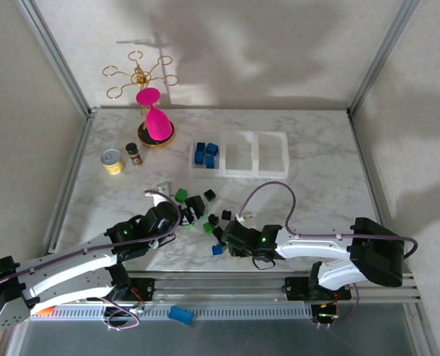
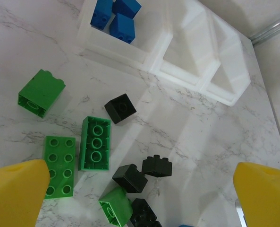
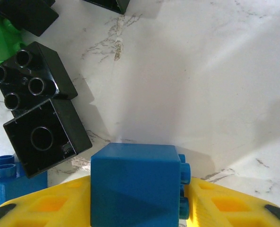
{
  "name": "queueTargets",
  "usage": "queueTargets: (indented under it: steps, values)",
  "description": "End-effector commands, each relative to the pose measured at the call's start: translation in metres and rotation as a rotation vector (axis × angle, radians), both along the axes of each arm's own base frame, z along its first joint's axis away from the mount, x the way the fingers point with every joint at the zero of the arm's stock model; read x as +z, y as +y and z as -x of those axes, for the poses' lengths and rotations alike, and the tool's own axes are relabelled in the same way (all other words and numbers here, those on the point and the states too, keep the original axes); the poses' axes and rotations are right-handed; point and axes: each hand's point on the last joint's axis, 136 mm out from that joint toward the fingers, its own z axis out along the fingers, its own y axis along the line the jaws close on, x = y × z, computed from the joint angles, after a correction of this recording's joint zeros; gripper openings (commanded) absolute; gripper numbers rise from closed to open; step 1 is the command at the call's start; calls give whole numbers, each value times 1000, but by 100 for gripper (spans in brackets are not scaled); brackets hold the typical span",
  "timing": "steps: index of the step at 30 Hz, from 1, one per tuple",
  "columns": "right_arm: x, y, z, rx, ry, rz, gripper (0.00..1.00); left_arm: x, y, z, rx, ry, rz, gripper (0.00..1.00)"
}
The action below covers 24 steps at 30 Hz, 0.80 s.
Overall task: Sort the legos into containers by color
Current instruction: Pick up the lego from the bottom-center of the table.
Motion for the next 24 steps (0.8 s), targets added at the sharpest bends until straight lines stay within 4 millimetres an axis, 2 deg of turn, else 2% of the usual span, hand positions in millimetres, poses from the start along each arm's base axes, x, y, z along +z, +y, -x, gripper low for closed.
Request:
queueTargets:
  steps: [1, 7, 11, 14, 18, 24]
  values:
    - [11, -1, -4, 2, -39, 17, 49, 3, 3, -1, 25, -11, -2, 100]
    - [28, 2, -13, -1, -52, -14, 44, 7, 9, 0, 39, -26, -8, 100]
    - [51, 7, -27, 0, -80, -63, 45, 13, 16, 0, 58, -46, -13, 100]
    - [71, 15, -48, 8, -113, -108, 45, 22, 24, -1, 77, -74, -24, 100]
    - [98, 25, -87, 9, -186, -123, 45, 35, 36, -4, 104, -106, -36, 100]
    - [124, 59, -151, 33, -319, -141, 45, 54, 50, -11, 129, -149, -9, 100]
